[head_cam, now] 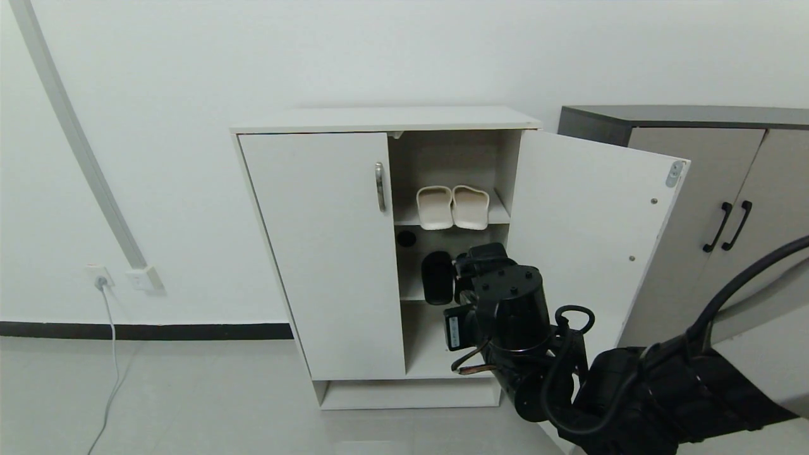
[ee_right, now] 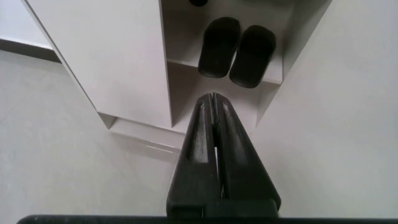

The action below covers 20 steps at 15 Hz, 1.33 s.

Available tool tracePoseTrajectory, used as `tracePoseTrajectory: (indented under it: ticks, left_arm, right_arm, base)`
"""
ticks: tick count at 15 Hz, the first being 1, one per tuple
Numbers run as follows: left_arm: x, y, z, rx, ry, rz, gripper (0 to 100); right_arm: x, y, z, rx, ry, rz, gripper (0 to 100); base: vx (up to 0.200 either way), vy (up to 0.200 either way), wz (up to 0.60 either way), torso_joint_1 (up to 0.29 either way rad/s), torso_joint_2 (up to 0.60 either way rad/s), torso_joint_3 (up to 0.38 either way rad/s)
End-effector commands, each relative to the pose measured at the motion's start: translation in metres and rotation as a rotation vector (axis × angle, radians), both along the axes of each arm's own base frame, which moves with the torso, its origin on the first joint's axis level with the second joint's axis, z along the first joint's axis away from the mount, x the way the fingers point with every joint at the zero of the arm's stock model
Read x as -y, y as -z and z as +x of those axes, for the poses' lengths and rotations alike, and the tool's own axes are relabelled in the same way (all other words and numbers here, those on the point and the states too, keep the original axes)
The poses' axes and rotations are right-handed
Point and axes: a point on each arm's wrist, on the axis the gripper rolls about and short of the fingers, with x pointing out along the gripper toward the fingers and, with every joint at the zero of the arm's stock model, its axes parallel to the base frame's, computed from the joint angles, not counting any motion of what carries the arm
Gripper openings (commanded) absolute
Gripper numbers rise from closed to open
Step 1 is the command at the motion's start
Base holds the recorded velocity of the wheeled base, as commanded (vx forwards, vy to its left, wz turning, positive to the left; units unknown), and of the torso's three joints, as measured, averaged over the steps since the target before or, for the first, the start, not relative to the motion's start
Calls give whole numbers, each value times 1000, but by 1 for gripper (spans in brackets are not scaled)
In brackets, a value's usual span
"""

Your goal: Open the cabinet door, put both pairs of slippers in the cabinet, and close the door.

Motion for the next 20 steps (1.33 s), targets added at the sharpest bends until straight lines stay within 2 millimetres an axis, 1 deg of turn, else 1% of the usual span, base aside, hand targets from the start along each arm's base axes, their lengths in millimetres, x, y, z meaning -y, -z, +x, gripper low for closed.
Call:
tracePoseTrajectory:
  ticks: [1,6,9,14,20]
  left_arm:
    - [0,0,0,-1,0,0,0]
    - [0,0,0,1,-1,6,0]
    - [0,0,0,1,-3,6,0]
    - [0,0,0,-1,-1,6,0]
    - [0,0,0,1,-1,6,0]
  right_arm:
    - [0,1,0,-1,0,-3,0]
    - [1,1,0,3,1,1,0]
    - [-1,8,2,-4,1,-17,0]
    - [-1,6,2,7,1,-4,0]
    - [-1,8,3,4,3,-9,0]
  base:
    - [0,0,0,0,0,0]
    - [0,0,0,5,-37,-35]
    - [0,0,0,54,-356,-302]
    - [0,0,0,107,-441,-338]
    - [0,0,0,155,-469,-325]
